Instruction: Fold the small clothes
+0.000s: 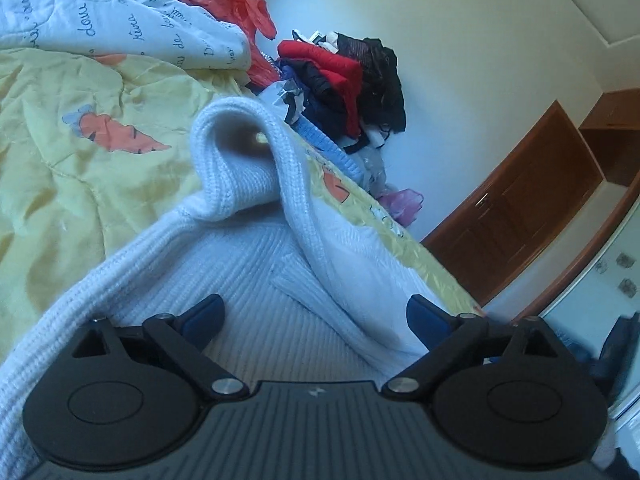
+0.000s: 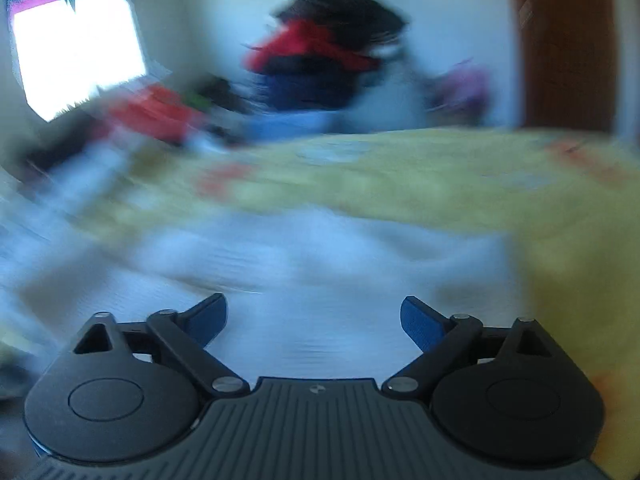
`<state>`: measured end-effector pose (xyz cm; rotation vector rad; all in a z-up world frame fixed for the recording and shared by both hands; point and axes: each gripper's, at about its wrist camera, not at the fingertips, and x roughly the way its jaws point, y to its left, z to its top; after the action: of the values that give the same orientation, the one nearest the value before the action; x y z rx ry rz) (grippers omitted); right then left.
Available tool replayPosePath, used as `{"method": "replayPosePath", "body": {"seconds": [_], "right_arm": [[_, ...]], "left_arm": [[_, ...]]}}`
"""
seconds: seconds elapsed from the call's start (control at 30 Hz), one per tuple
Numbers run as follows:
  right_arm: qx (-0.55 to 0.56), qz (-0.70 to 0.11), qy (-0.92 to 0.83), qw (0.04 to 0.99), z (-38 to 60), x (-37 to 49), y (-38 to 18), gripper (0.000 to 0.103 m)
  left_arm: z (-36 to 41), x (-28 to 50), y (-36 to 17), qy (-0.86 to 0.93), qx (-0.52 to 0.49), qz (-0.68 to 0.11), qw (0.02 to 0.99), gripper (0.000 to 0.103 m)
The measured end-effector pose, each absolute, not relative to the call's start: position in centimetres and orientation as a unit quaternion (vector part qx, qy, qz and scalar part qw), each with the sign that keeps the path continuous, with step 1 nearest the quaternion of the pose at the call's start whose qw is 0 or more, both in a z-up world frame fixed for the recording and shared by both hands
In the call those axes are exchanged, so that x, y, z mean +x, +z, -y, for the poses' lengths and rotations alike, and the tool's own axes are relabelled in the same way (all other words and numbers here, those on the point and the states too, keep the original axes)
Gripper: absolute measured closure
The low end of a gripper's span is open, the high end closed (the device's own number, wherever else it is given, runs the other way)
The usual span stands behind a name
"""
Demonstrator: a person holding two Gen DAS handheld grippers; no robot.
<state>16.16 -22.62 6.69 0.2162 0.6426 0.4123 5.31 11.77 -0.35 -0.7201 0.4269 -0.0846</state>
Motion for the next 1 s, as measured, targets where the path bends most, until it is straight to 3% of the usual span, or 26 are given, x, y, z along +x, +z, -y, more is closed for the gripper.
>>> {"method": "replayPosePath", "body": {"seconds": [0.1, 0.17, 0.33, 0.4, 0.53, 0.73, 1.0], "right_arm": [[0.182, -0.396, 0.255, 0.863, 20.5, 17.8, 6.2, 0.016], [0.202, -0.457, 0.254, 0.828, 19.0, 19.4, 4.6, 0.034], [0.216, -0.464, 0.244, 0.824, 17.2, 20.0, 4.1, 0.033], [0.226, -0.469, 0.255, 0.815, 16.8, 20.2, 4.0, 0.037], [0.182, -0.459, 0.243, 0.835, 15.5, 20.1, 3.8, 0.08], [0.197, -0.398, 0.267, 0.855, 16.9, 18.8, 5.9, 0.087], [0.186, -0.359, 0.252, 0.879, 22.4, 19.4, 10.4, 0.088]], "left_arm": [[-11.7, 5.1, -0.3, -0.042, -0.35, -0.206, 0.913, 0.004], [-11.8, 5.0, -0.4, -0.042, -0.351, -0.206, 0.912, 0.004], [-12.1, 5.4, -0.4, -0.043, -0.354, -0.205, 0.912, 0.004], [-12.0, 5.2, -0.4, -0.045, -0.355, -0.204, 0.911, 0.003], [-12.0, 5.2, -0.4, -0.046, -0.355, -0.203, 0.911, 0.003], [-11.9, 5.2, -0.4, -0.046, -0.355, -0.203, 0.911, 0.003], [-11.9, 5.2, -0.4, -0.045, -0.355, -0.203, 0.911, 0.002]]}}
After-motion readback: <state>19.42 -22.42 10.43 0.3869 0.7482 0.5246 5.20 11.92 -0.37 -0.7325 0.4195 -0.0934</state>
